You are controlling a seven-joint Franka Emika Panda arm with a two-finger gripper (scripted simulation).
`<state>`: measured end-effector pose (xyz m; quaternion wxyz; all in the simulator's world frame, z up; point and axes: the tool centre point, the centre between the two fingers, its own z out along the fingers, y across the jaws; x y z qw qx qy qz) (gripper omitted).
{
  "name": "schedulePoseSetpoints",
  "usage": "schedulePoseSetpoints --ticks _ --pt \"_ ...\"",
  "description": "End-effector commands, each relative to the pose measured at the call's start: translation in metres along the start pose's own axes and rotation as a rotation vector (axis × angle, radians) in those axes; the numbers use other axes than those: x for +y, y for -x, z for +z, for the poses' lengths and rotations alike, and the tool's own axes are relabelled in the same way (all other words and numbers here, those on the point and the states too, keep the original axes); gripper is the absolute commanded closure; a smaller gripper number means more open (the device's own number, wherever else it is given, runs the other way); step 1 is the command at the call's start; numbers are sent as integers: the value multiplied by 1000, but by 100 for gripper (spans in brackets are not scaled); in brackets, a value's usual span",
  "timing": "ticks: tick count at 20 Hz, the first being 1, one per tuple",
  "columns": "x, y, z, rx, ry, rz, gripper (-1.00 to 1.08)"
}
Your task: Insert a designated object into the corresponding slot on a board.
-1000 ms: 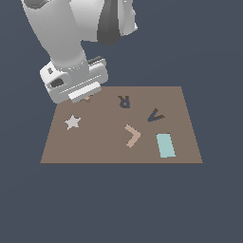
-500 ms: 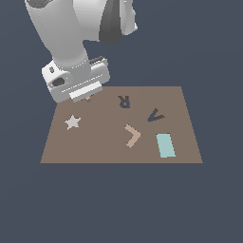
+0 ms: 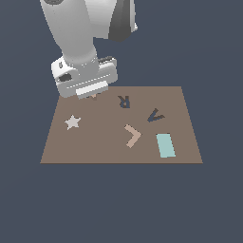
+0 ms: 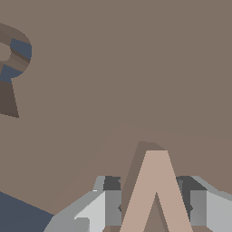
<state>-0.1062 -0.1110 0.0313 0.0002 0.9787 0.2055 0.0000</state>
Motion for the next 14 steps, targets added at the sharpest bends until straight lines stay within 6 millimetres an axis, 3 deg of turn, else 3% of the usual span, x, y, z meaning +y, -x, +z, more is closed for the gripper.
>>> schedulePoseSetpoints --ticks 1,14 --pt "-10 -1 0 0 0 48 108" --pt "-74 -22 -3 0 0 391 108"
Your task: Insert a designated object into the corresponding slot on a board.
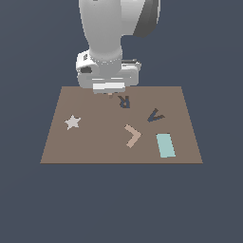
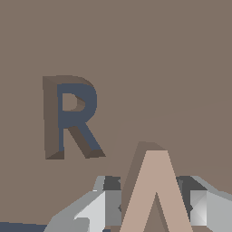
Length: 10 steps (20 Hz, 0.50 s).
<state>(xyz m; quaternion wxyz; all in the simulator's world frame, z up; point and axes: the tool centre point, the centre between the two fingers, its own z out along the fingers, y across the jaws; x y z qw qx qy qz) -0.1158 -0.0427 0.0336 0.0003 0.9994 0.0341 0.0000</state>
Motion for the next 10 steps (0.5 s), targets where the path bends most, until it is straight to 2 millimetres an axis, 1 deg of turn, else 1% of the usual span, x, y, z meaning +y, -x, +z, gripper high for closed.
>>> schedulePoseSetpoints --ticks 1,10 --pt "-15 -2 -1 0 0 74 108" --pt "-65 -18 -2 0 0 334 108"
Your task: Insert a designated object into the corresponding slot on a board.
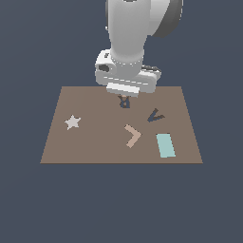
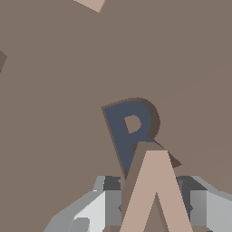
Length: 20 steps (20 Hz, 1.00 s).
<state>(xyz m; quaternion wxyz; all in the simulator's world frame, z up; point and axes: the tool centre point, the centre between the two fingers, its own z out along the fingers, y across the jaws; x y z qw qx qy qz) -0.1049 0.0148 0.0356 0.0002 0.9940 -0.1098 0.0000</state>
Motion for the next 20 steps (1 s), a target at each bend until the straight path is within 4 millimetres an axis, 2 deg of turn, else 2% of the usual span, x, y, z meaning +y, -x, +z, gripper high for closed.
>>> schedulePoseSetpoints --ticks 1,11,20 --pt "-15 -2 -1 0 0 75 108" --pt "-72 -23 -3 0 0 370 108" --pt "-105 -48 -4 0 0 572 108"
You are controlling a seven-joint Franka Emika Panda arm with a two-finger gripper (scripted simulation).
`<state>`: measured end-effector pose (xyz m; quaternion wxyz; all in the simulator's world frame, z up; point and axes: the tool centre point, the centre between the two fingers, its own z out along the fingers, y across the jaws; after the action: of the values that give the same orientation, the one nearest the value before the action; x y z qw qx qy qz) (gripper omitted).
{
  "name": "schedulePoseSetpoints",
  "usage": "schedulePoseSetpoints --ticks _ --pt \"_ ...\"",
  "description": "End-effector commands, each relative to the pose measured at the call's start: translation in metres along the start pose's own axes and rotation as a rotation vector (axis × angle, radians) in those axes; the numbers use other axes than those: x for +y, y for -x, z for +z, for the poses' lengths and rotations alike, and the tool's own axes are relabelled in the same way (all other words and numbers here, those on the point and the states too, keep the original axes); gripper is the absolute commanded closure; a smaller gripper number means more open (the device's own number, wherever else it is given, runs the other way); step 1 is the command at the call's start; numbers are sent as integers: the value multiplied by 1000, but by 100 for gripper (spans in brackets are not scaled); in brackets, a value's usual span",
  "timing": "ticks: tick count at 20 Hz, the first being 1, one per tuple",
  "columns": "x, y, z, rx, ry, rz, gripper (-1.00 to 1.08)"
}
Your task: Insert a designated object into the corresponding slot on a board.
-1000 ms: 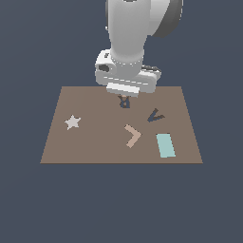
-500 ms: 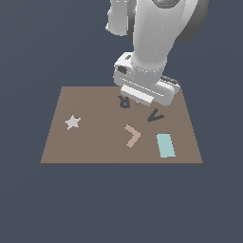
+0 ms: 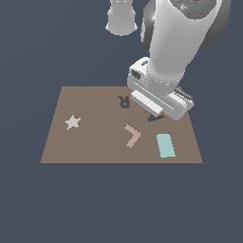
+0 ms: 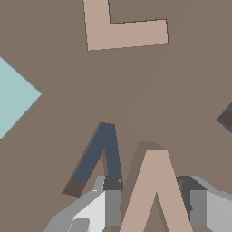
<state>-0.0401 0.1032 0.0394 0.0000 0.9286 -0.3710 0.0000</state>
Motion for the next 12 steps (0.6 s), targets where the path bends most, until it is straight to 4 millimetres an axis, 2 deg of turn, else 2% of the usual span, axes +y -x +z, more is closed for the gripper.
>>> schedulePoseSetpoints --ticks 1,12 --pt "-9 -2 0 0 0 49 108" --pt "-32 -11 -1 0 0 167 108"
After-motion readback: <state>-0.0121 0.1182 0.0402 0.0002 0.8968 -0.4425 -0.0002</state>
